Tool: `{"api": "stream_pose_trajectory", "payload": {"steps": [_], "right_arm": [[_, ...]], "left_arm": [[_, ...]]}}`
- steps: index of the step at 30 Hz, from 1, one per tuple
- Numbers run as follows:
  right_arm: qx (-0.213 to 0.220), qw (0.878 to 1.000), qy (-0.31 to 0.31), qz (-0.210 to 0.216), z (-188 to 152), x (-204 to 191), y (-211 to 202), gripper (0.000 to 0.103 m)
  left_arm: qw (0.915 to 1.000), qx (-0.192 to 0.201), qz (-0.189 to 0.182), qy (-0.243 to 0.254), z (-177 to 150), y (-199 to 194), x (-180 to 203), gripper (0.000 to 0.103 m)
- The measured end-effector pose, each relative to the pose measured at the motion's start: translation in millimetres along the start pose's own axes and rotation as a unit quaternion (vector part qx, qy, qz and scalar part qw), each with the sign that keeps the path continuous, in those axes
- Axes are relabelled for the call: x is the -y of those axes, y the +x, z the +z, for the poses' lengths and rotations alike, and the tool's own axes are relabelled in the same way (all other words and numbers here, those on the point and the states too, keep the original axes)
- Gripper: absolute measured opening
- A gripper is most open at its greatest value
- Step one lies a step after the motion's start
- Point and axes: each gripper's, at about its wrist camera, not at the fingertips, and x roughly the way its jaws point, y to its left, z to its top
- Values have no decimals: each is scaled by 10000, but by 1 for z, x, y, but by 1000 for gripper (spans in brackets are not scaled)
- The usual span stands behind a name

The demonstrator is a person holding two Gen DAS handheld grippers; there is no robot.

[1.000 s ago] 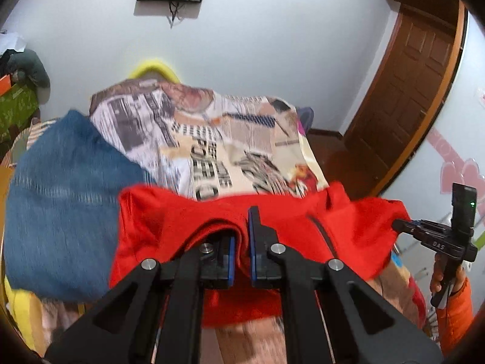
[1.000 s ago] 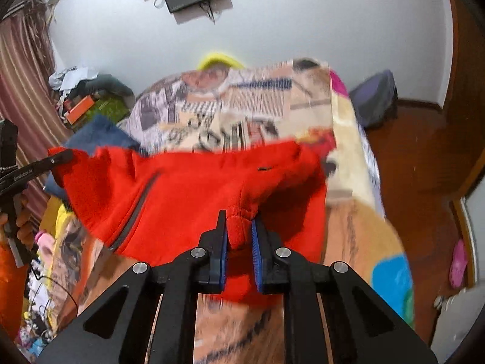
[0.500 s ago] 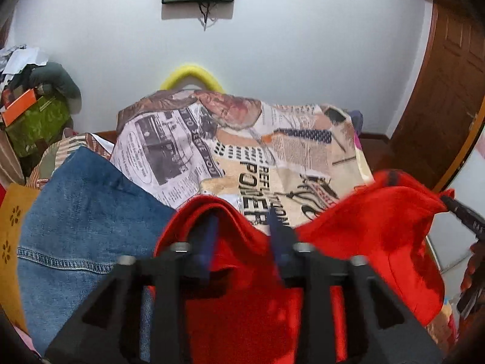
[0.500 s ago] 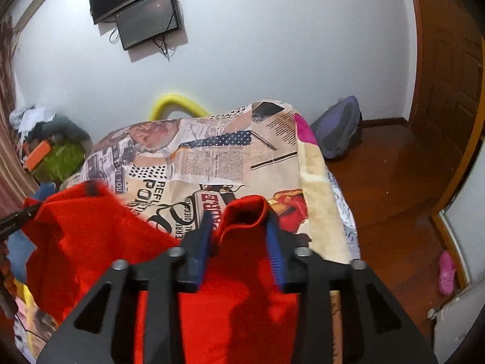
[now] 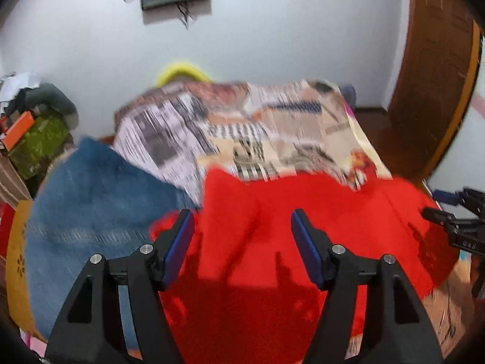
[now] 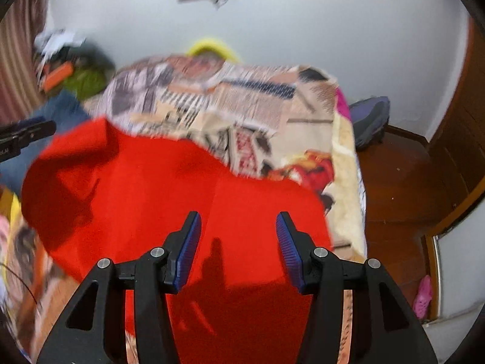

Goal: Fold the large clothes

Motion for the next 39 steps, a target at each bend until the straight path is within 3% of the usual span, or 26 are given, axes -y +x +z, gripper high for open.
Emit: {"api": "stream_pose_trajectory", "payload": {"steps": [6,9,10,13,16,21,23,25,27,29,34,39], "right_arm": [[-623,9976,-293,-57,-33,-11,20,48],[-536,9975,-438,-148,-44,-13,19,53],[-499,9975,-460,-170,-45,-14,18,59],[-504,9975,-451,-200,-46,-15,15,62],[-495,9976,-441,-182,-45,-14,17,62],[-380,9981,-444,-200,-46,-14,21,65],[-339,9980,-476,-236,-47,-16,22,66],[-322,9979,-498,-274,-48,-18,22,67],[-316,9978,-495,-299,-49,-19,21,67],[-325,9980,-461,-290,-49,-18,20,68],[-373,9983,-346,-276,-50,-16,17,68],[-431,9987,-197,-213,-49,-18,10,68]], "left_arm": [[9972,-307,395,549,-39,13,14,65],[9891,-156,1111,954,-40,19,13,67],[9868,-165,1266,997,-37,24,8,68],[9837,-367,1534,869,-25,42,-15,68],[9871,-496,1440,496,-12,53,-42,73],[9906,-335,1245,-454,8,52,-88,75],[9881,-315,1379,-604,10,54,-99,76],[9810,-316,1795,-660,8,53,-110,76],[9795,-358,1794,-840,2,52,-124,74],[9806,-341,1754,-806,-2,44,-126,72],[9839,-204,1766,-167,-15,17,-101,73],[9913,-37,1263,-377,-26,-16,-90,77]]}}
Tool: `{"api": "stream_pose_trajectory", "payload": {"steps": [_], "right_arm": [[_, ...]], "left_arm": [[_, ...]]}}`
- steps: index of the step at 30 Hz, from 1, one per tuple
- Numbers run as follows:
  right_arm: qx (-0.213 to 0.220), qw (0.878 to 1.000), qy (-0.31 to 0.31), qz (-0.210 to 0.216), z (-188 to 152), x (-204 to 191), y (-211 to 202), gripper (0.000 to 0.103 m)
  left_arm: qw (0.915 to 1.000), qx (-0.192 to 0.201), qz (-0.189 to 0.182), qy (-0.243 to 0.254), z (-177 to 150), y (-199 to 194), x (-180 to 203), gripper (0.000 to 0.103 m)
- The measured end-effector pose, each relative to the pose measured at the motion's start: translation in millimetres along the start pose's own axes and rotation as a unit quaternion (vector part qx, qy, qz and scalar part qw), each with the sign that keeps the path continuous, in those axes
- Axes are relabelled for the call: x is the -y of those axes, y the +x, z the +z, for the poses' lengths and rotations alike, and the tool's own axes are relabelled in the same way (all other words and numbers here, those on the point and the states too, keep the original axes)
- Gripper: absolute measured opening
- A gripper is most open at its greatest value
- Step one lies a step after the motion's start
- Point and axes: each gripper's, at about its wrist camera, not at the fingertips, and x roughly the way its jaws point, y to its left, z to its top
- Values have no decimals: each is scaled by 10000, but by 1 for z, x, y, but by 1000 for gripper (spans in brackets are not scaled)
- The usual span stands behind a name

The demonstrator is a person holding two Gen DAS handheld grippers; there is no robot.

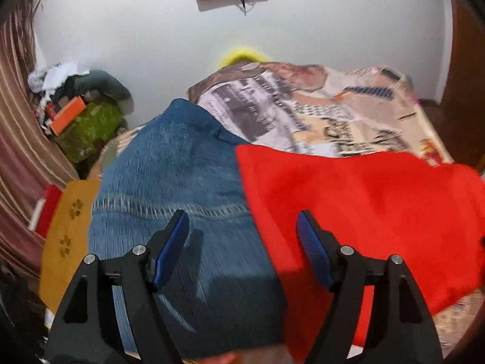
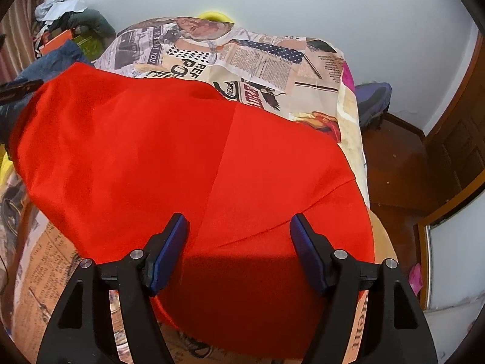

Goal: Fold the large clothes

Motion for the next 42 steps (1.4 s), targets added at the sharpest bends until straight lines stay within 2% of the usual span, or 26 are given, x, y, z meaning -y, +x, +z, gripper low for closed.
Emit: {"api": "stream_pose_trajectory", "payload": {"steps": [3,7,12,17,23,28,30,34,42], "right_arm": [[13,10000,-33,14,-1,-4,-7,68],[109,9999,-67,34,-3,-9,-19,68],[204,9997,-43,97,-1,-15,-28,68],[186,9997,-52,121,-1,-21,-25,68],[-20,9999,-137,67,-7,-27,-9,68],[-48,9998,-187,27,-14,-29,0,70],[-37,9998,-178,55,-15,-28,0,71],[-32,9998,-163,83,-16,-28,0,73],[-41,9998,-160,95,-18,-28,4,76]], "left_arm": [[9979,78,-439,-472,-11,-22,-7,82],[9921,178,-888,-870,-29,-41,-7,82],[9868,118,-1205,-1071,-55,-53,1,83],[9744,-117,-1625,-1547,-84,-48,8,83],[9701,-566,-1535,-1792,-109,-22,22,83],[9529,-869,-1926,-2176,-119,0,29,83],[9420,-960,-2172,-2372,-119,9,31,83],[9018,-1214,-2831,-3032,-120,35,32,83],[8652,-1128,-2829,-3984,-110,64,28,83]]}}
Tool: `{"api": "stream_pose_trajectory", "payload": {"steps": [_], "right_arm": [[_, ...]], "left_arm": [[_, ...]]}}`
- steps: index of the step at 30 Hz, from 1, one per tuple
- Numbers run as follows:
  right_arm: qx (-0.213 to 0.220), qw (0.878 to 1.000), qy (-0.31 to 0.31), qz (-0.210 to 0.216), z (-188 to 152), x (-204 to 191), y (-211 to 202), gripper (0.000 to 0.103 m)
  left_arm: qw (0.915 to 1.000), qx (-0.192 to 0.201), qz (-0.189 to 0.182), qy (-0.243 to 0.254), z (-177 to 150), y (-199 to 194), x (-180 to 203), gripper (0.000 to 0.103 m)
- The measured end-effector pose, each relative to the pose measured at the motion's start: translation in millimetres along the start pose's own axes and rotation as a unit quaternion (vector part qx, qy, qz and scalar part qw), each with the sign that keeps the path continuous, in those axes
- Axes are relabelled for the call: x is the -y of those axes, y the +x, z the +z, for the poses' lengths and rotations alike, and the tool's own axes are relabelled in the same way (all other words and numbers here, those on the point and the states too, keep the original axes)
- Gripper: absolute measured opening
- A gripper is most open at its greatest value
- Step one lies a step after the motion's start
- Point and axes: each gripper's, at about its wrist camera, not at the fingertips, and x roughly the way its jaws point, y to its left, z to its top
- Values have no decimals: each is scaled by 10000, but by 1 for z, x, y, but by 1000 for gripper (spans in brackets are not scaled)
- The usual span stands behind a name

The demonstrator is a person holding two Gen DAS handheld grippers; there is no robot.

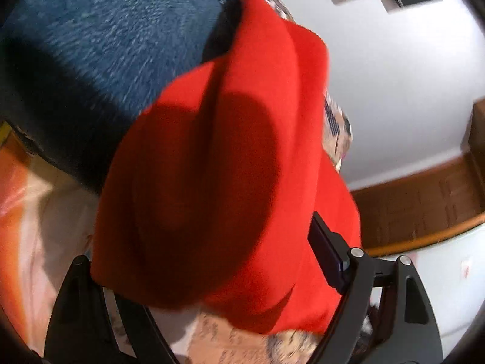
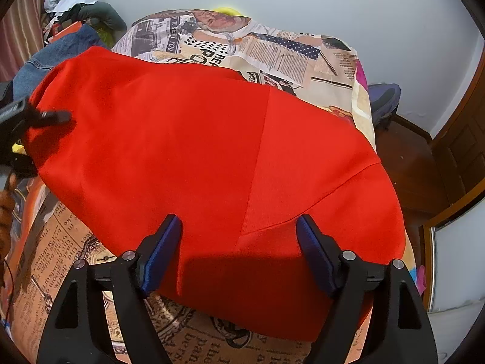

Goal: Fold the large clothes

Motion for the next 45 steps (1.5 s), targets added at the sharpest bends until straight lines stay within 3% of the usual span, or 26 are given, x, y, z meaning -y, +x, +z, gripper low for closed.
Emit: {"api": "stream_pose_trajectory", "payload": {"steps": [4,7,9,15,19,26,30,34,39,45], "right_arm": [[-5,10000,-19,-29,0,-1,0,76],[-22,10000,-22,-49,1,-1,-2,76],[-31,10000,-8,-34,1,-1,-3,76],[-52,9998,154,121,7,1,-12,76],[79,9992,259,292,19,-3,-22,76],[287,9980,69,551,51,-31,-29,76],[322,9967,-173,719,62,-56,-24,76],[122,9950,-460,877,59,-81,-6,76],[-386,9934,-816,704,38,-94,27,76],[-333,9910,-1172,552,30,-93,17,76]], "left_arm": [[9997,74,39,-230,-3,6,0,82],[9996,59,97,-261,-9,6,4,59],[9997,24,-13,-223,-13,4,8,36],[9933,660,414,848,-30,-23,57,19],[9869,1020,328,1209,-36,-48,81,17],[9784,1284,72,1619,-47,-95,97,16],[9770,1244,32,1732,-76,-110,88,16],[9803,1038,199,1669,-80,-111,63,16],[9854,603,562,1493,-88,-84,50,17],[9875,595,667,1300,-88,-81,46,24]]}}
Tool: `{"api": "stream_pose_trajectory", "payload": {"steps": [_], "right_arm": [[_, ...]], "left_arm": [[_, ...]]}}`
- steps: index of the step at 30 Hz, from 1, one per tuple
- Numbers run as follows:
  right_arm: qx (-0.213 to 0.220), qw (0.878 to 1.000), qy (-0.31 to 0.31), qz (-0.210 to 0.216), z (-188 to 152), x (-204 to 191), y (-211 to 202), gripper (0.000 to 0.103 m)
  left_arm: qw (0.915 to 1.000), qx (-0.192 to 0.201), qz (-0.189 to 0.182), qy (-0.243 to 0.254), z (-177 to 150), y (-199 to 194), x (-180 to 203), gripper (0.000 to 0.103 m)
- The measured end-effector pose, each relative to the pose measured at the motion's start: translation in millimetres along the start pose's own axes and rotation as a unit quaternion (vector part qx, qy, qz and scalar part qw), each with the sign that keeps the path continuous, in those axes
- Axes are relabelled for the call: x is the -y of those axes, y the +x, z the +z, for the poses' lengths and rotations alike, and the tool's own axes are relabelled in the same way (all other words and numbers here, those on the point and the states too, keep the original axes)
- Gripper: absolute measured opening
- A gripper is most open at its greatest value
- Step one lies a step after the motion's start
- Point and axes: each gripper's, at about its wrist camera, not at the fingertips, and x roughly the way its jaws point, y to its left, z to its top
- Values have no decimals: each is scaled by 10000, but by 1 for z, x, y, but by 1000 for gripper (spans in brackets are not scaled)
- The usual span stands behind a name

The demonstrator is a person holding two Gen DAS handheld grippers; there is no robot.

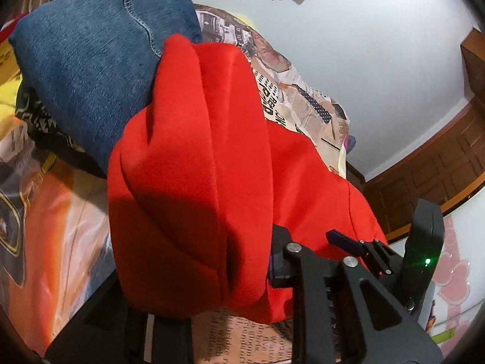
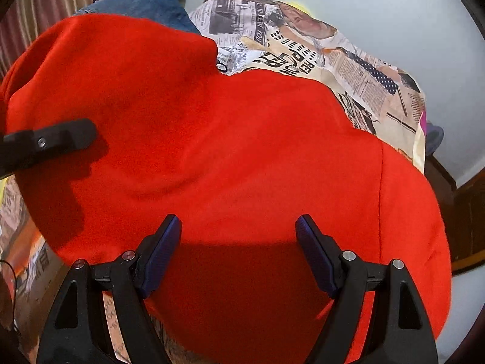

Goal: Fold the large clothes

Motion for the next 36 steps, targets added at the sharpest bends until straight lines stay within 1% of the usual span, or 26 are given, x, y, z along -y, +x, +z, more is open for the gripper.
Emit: {"api": "stream_pose_trajectory", "payload": {"steps": [1,4,6,9,12,15,16,17,18,19,21,23,25,28,30,31,33,35,36], "right_arm": [[-8,10000,20,0,-1,1,-1,76],[-6,9997,230,55,-4,11,-6,76],[-47,9991,405,126,-6,18,-8,76],[-58,9975,686,186,-11,31,-11,76],[-78,9966,797,181,-16,41,-13,76],[-63,9968,780,160,-19,45,-18,76],[-59,9970,760,145,-20,46,-19,76],[-55,9971,749,135,-20,47,-19,76],[-55,9971,750,130,-20,48,-20,76],[-57,9970,762,127,-19,49,-20,76],[-42,9966,812,130,-16,50,-21,76],[-6,9962,857,179,-13,50,-21,76],[-3,9958,875,257,-8,48,-19,76],[-139,9947,891,484,-2,36,-8,76],[-28,9940,953,533,2,28,-7,76],[-15,9930,972,677,5,22,-6,76],[-76,9884,1031,1108,10,14,-3,76],[-203,9826,1050,1521,15,3,4,76],[-246,9806,1028,1654,16,0,6,76]], "left_arm": [[10000,16,-4,-67,4,1,3,25],[9999,42,-80,-86,0,-3,9,27],[10000,8,-98,10,-5,0,15,27],[9996,77,33,281,-7,0,27,27],[9992,270,104,263,7,-2,31,27],[9976,626,264,140,25,-7,28,27],[9963,748,371,181,32,-5,28,27],[9959,748,435,265,37,-2,29,27],[9957,701,452,391,42,3,31,13],[9961,610,401,499,46,8,31,8],[9966,566,209,555,52,9,32,8],[9959,649,153,604,58,4,33,8],[9962,722,-37,479,67,-5,31,7],[9955,823,-450,139,86,-23,24,7],[9942,927,-529,143,91,-34,29,7],[9933,1004,-533,197,95,-38,35,7],[9912,1147,-552,356,99,-48,45,7],[9896,1203,-576,534,99,-54,55,7],[9891,1203,-546,649,98,-54,60,7]]}}
